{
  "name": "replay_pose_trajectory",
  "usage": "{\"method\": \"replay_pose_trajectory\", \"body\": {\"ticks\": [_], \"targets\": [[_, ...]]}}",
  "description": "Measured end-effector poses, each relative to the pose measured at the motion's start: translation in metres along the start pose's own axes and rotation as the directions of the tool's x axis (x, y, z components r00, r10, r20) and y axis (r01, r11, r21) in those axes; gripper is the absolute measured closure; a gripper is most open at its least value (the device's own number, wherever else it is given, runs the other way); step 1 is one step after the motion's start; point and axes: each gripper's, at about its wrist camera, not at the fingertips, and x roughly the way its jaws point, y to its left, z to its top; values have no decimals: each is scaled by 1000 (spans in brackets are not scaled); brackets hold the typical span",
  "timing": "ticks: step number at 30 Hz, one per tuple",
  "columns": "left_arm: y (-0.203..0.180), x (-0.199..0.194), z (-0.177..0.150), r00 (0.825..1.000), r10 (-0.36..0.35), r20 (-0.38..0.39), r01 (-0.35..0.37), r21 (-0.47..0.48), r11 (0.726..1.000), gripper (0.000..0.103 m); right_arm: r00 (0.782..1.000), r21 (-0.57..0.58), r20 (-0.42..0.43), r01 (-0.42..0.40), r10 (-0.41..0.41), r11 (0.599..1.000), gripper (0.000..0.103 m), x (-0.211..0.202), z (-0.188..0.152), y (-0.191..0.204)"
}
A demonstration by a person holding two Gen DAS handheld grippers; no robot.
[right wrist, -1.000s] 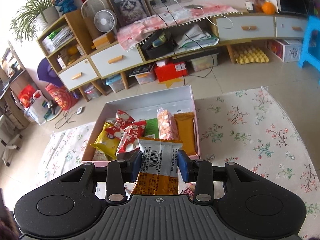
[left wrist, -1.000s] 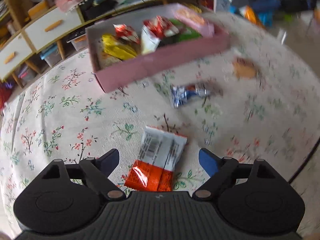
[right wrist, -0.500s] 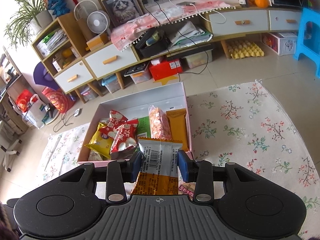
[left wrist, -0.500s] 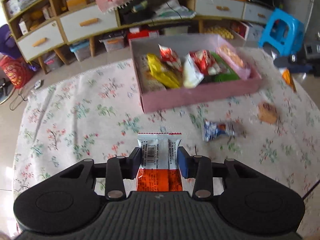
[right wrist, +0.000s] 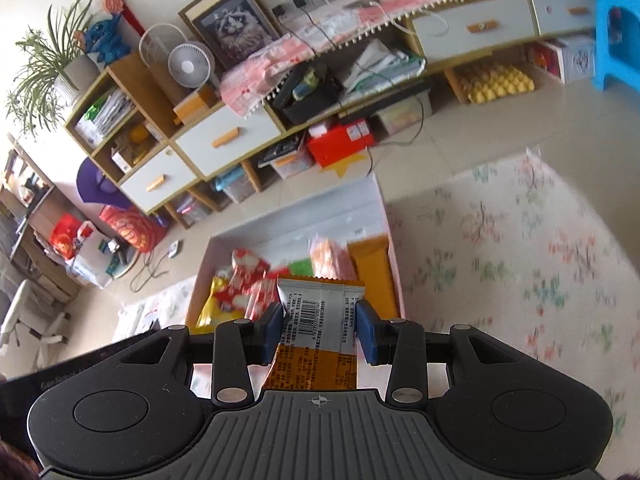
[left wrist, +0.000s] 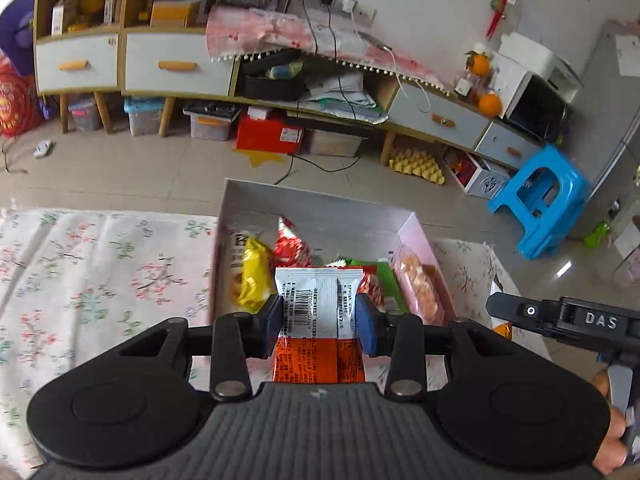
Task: Organize snacks
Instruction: 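Open both tools over the pink box to drop both packets, then move both open tools back toward the silver wrapper and pastry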
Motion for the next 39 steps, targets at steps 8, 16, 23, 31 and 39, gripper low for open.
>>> {"method": "replay_pose_trajectory", "body": {"ticks": [8,16,23,31,39], "targets": [[-7,29,15,997,71,-34,-70,39,997,65,1000,-37,15,10,-10,999,65,31,32,6],[-2,34,12,996,82,-29,-79,79,994,39,1000,-53,5,-7,7,999,65,70,51,23],[22,5,16,998,62,1,-62,-68,996,38,999,27,49,-15,14,1000,49,75,60,32],[24,-28,6,996,87,-30,-91,-173,981,36,1000,50,27,-4,2,999,49,17,37,21],[-21,-49,-24,973,186,-135,-198,-85,976,22,995,-55,-8,101,-101,993,27,-71,3,43]]}}
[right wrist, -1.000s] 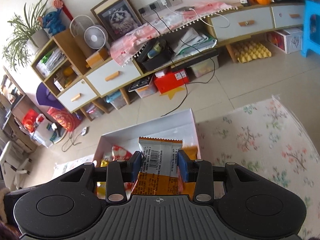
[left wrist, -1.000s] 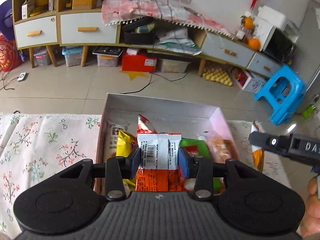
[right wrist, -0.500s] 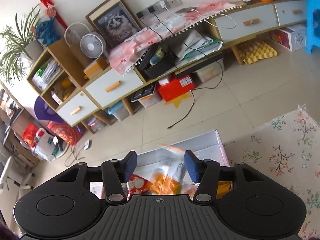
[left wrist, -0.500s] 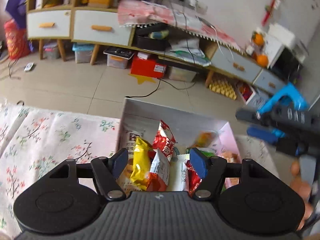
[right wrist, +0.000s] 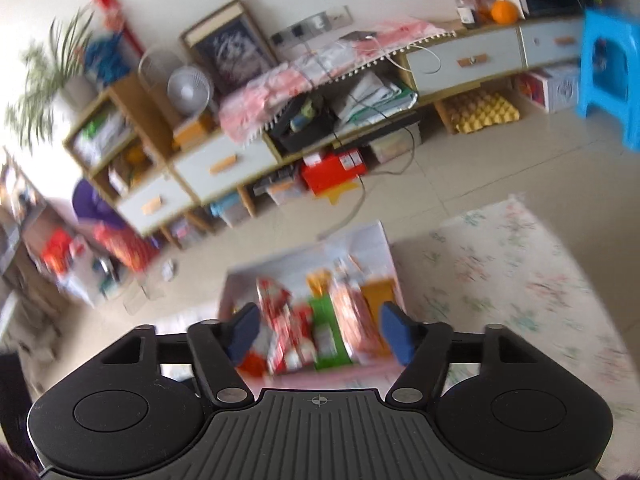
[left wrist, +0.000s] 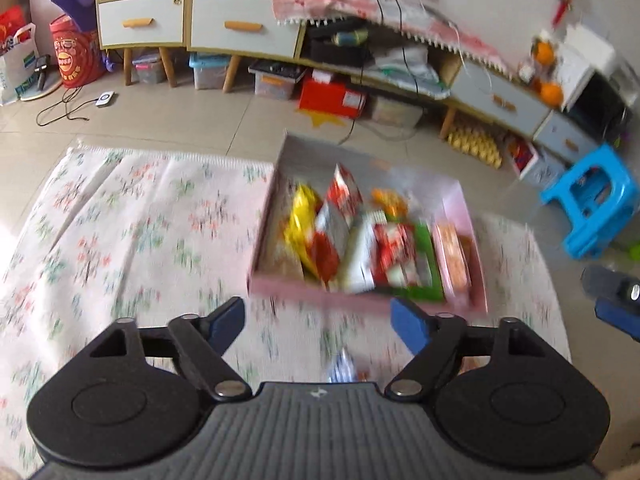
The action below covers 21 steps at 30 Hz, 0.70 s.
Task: Organize snacks
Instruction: 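Move both open tools back toward the silver wrapper and pastry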
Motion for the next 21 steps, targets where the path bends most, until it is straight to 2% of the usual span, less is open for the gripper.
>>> {"method": "replay_pose_trajectory", "body": {"ticks": [2,4,6,8,10,12,15,18,21], "targets": [[-8,-6,-15,1000,8,-9,-8,17,1000,9,999,-4,-41,30,-30,1000,18,-8,-19,1],[-12,-9,-34,1000,25,-5,-25,41,999,3,997,24,-70,28,-27,999,12,-9,-40,-7],[-12,-2,-48,998,64,-29,-61,81,995,4,992,27,-120,34,-31,999,12,3,-61,-15],[-11,6,-52,990,124,-63,-117,103,988,12,971,-52,-216,95,-104,994,12,19,-70,-16],[-12,6,-51,991,129,-43,-122,147,982,10,975,-114,-148,149,-165,982,12,14,-66,-15],[-13,1,-48,991,137,2,-135,173,976,6,979,-147,-81,173,-187,974,12,8,-60,-16],[-18,-3,-47,990,137,37,-142,182,973,5,970,-137,-97,208,-222,968,12,12,-62,-21],[-21,-1,-48,990,134,31,-138,180,974,4,972,-143,-125,180,-198,973,12,13,-65,-21],[-28,0,-55,990,143,20,-144,188,972,4,976,-163,-104,173,-191,971,12,5,-67,-21]]}}
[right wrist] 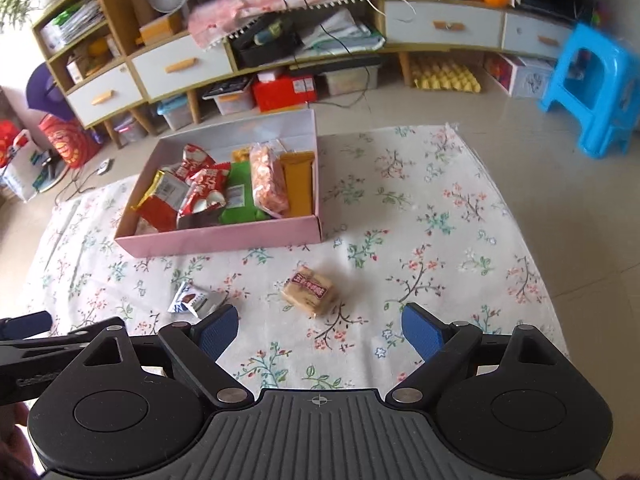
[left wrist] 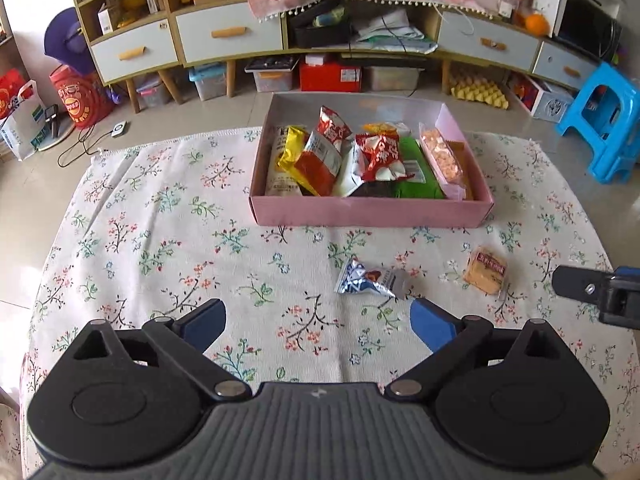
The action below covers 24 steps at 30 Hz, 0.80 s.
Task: Organize snacks
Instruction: 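Move both open tools back toward the silver wrapper and pastry, then grasp the silver-blue wrapper with the left tool while the right tool approaches the square pastry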
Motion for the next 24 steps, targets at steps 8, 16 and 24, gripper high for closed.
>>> {"method": "replay_pose_trajectory", "body": {"ticks": [8,16,24], "targets": [[-3,2,-4,1000,27,-2,-27,14,1000,4,1000,5,-28,11,-11,1000,12,6,-2,-7],[-7,12,-7,999,42,-12,-41,50,998,4,998,-22,-45,32,-33,999,12,15,-3,-5],[4,37,-11,999,25,-39,-21,93,995,5,994,-57,-61,83,-87,995,12,32,-2,-9]]}}
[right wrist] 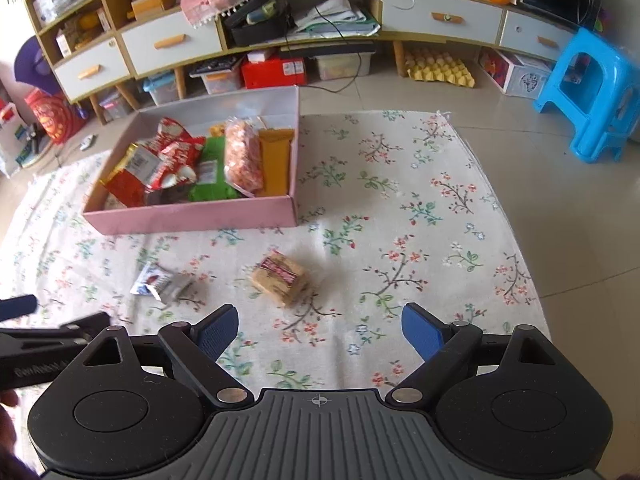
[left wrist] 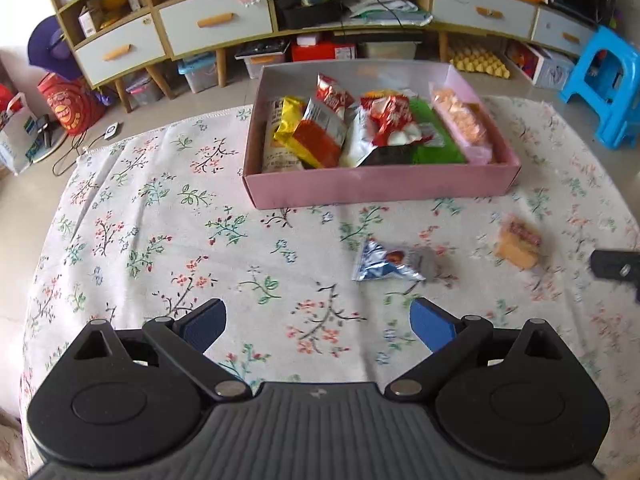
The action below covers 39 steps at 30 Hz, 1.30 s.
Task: Organize snacks
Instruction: 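Grasp the silver-blue wrapper with the left tool while the right tool approaches the square pastry, then close the right tool on the square brown pastry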
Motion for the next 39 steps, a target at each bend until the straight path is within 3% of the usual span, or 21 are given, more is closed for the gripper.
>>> {"method": "replay_pose_trajectory", "body": {"ticks": [3,7,12,15,16,18,19,20,21,25,28,33,39], "targets": [[-4,9,-6,999,-34,-10,34,65,997,5,999,-13,-7,39,-39,999,12,8,1,-2],[-27,19,-11,997,-70,19,64,211,975,6,999,6,-46,-11,11,1000,12,18,4,0],[-54,33,-2,994,-26,107,-12,341,940,7,999,-35,-37,11,-12,999,12,22,9,12],[-62,50,7,996,10,88,-42,363,931,21,999,-21,-42,5,-6,1000,12,24,11,10],[-62,52,9,996,8,87,-39,359,933,23,999,-20,-42,4,-5,1000,12,25,11,9],[-61,53,12,996,-19,88,-12,341,940,37,999,-16,-39,-2,2,1000,13,26,12,8],[-59,51,14,997,-42,72,16,328,945,57,999,-12,-39,-6,6,1000,14,27,12,6],[-56,50,15,996,-68,53,49,305,951,69,999,-9,-40,-11,10,1000,15,29,12,5],[-53,49,16,996,-81,44,66,281,957,73,999,-11,-41,-14,14,1000,15,31,12,4],[-39,42,16,991,-120,50,107,219,970,80,999,-46,-32,-21,20,999,26,40,12,5],[-22,36,17,983,-179,37,174,116,978,88,999,-97,-20,-42,40,994,34,45,9,8],[2,26,13,968,-247,40,247,-1,969,88,994,-209,-10,-110,110,972,36,53,-1,16],[15,18,11,962,-265,60,268,-45,962,88,988,-334,117,-57,102,941,32,59,-8,24]]}}
